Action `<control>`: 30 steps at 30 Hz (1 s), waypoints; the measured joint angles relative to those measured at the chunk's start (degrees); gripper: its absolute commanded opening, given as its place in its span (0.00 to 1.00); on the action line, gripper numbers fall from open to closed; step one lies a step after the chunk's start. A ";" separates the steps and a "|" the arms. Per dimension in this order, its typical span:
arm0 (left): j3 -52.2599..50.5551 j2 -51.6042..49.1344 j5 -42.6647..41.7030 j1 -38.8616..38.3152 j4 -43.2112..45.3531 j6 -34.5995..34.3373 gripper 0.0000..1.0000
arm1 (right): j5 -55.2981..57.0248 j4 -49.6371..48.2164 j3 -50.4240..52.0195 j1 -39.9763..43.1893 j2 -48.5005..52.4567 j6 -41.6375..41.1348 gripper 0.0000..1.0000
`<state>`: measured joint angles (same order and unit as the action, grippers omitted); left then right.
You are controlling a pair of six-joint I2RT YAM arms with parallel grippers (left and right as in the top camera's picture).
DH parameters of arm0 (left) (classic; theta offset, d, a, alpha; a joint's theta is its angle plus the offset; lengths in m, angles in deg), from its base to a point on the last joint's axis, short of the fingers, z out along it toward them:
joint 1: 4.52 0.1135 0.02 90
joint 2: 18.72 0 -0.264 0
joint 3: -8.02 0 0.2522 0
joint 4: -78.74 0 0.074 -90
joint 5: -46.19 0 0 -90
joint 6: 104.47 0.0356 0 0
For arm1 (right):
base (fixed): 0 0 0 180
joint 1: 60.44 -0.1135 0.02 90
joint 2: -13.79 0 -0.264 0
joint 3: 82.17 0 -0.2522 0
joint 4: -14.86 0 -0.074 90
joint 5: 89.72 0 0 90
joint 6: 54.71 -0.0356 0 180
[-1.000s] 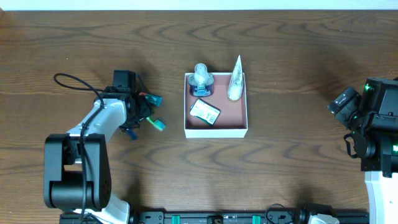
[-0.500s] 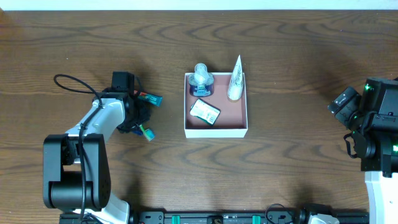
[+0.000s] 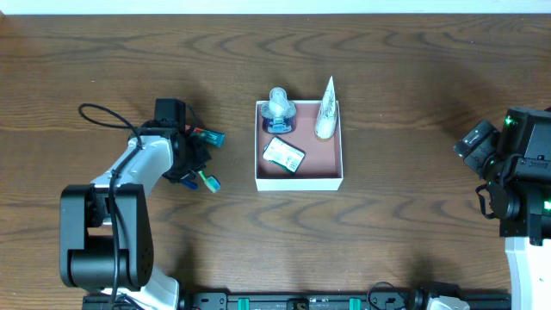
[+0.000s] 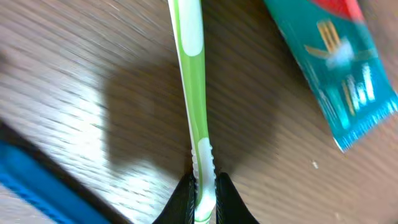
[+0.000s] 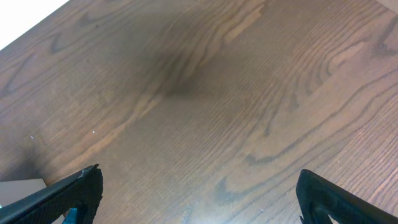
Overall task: Pack container
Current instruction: 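Lift the toothbrush and carry it over the box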
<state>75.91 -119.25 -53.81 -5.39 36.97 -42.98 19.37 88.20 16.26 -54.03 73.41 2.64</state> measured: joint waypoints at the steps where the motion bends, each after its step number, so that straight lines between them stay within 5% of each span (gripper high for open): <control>1: 0.13 0.04 -0.90 0.00 -0.83 0.39 0.06 | 0.00 0.00 0.00 0.00 0.00 0.00 0.99; 6: 1.01 3.39 -3.02 -0.11 -5.49 2.27 0.06 | 0.00 0.00 0.00 0.00 0.00 0.00 0.99; 16: 4.90 25.90 -3.82 -1.53 -7.37 9.81 0.06 | 0.00 0.00 0.00 0.00 0.00 0.00 0.99; 23: 4.92 34.36 -3.87 -12.50 -0.11 20.02 0.06 | -0.02 0.00 0.00 0.00 0.00 0.00 0.99; 30: 4.92 32.15 -4.24 -27.19 4.48 40.28 0.06 | 0.00 0.00 0.00 0.00 0.00 0.00 0.99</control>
<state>80.83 -87.10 -58.05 -32.58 41.45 -2.70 19.37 88.20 16.26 -54.03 73.41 2.64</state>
